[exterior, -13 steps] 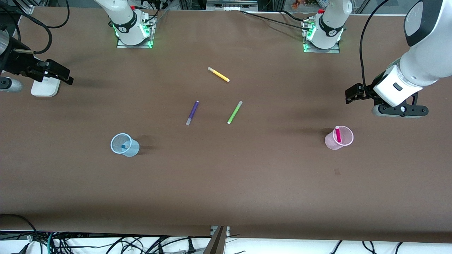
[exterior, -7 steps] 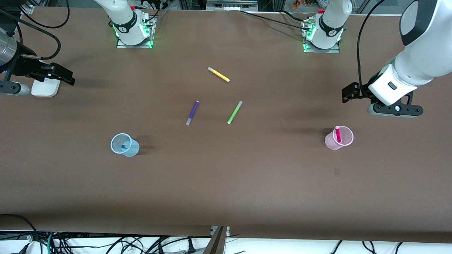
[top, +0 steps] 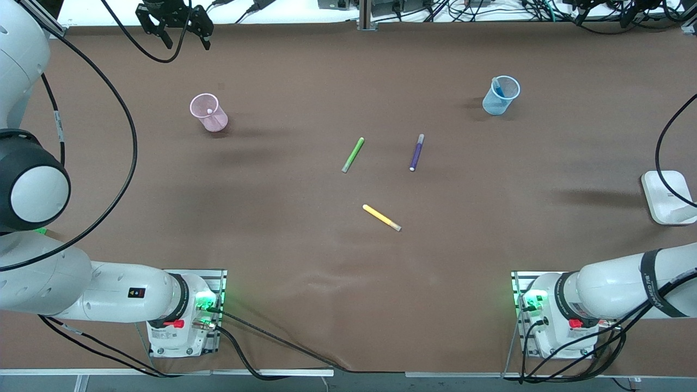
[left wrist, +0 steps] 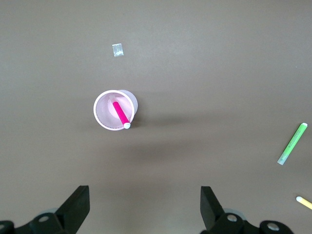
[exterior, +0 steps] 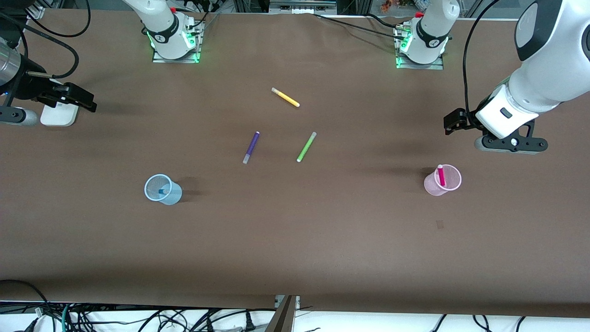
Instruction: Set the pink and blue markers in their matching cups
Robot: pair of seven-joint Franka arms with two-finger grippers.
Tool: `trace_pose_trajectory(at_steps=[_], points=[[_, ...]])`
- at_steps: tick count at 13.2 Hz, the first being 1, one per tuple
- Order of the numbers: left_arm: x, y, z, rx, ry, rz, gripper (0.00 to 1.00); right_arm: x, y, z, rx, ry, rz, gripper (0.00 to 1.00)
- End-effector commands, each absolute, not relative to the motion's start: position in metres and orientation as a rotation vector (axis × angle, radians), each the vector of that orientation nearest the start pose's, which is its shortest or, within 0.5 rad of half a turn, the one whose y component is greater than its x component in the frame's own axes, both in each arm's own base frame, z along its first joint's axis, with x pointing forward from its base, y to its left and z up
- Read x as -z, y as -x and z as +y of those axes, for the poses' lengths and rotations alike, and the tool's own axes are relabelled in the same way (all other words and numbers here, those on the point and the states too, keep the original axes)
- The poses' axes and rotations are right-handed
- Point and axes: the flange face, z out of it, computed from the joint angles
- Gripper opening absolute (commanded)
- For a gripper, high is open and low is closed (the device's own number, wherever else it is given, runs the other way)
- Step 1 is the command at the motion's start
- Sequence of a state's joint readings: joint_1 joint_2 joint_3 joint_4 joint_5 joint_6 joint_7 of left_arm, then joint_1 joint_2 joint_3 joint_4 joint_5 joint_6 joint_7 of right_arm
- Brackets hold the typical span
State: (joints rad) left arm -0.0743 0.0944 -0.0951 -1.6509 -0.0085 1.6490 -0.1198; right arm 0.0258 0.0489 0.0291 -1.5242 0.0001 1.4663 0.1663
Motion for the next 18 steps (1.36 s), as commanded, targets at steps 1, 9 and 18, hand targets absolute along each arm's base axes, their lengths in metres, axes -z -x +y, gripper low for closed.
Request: trace_pose_trajectory(at_steps=[1,9,18], points=[[-0.548,-0.565,-0.092,-0.139,3.111,0.106,1.0,-0.616,-0.562,0.028,-0.157,3.157,0.186,1.0],[-0.564,-0.578,-0.092,-0.08,3.127,0.09,1.0,-0.616,-0.562,0.029,-0.155,3.155,0.188,1.0],[-0.574,-0.578,-0.089,-0.067,3.125,0.081,1.0,-0.616,-0.562,0.029,-0.152,3.157,0.186,1.0]])
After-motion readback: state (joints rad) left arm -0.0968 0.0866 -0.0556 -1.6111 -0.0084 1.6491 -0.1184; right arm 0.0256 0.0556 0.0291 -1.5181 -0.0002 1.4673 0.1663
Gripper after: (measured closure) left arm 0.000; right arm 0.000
